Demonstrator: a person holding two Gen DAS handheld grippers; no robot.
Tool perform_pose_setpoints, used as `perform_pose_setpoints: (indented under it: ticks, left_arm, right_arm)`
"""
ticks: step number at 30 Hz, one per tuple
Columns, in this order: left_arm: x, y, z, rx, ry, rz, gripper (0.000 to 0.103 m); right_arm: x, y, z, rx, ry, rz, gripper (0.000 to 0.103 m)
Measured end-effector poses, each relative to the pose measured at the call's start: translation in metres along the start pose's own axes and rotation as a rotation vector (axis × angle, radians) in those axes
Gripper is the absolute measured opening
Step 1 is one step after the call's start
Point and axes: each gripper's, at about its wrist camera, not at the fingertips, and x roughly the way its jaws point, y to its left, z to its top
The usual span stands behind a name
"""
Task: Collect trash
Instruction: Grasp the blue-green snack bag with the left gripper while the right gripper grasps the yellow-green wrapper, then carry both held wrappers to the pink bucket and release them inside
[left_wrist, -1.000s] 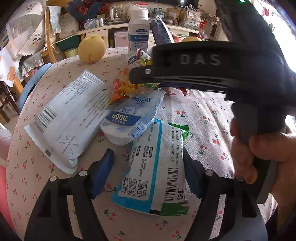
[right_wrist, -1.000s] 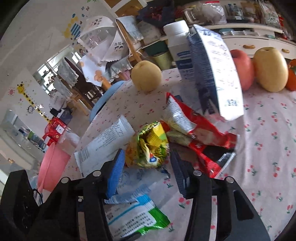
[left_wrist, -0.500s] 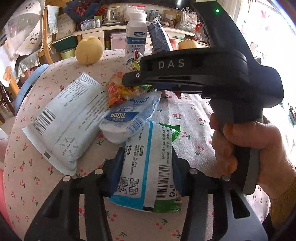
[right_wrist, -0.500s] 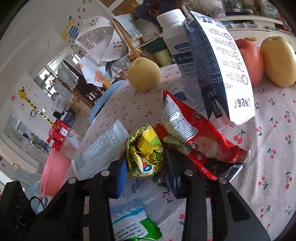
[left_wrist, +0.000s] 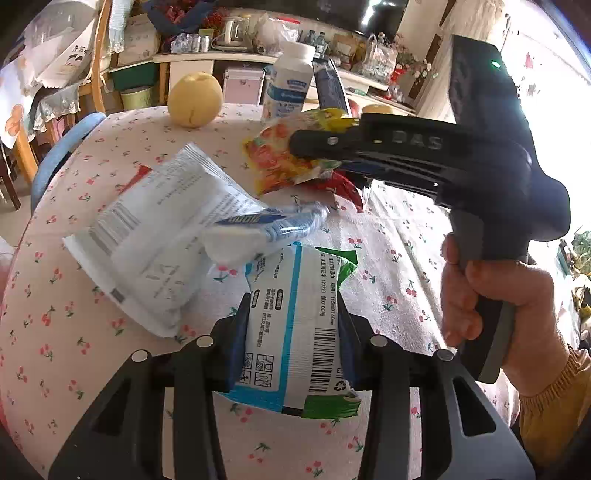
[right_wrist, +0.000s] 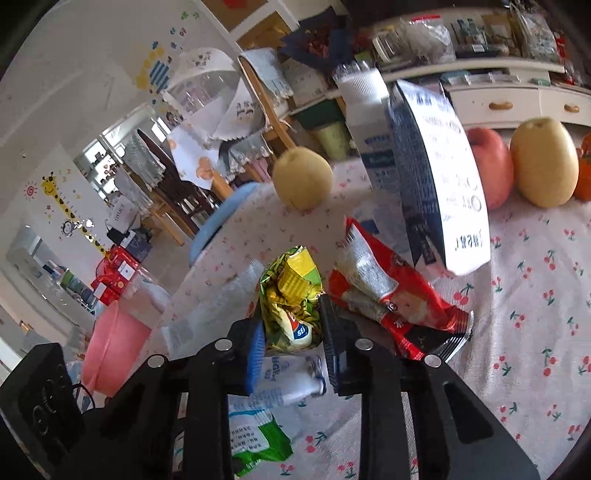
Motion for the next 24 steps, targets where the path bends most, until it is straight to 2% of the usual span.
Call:
perform_pose_setpoints:
  ticks: [13,24]
  left_arm:
    - [-0.043,0.028,-0.004,-0.047,-0.105,-0.036,0.043]
    - [-0.078,0.067,-0.010,-0.128,-0.185,-0.010,0.043]
  right_arm:
    - [-0.024,0.029,-0.007,-0.072,-0.059,-0.039,0.029]
    - [-0.021,0.067,-0.022,-0.145,-0.049,-0.028,0.028]
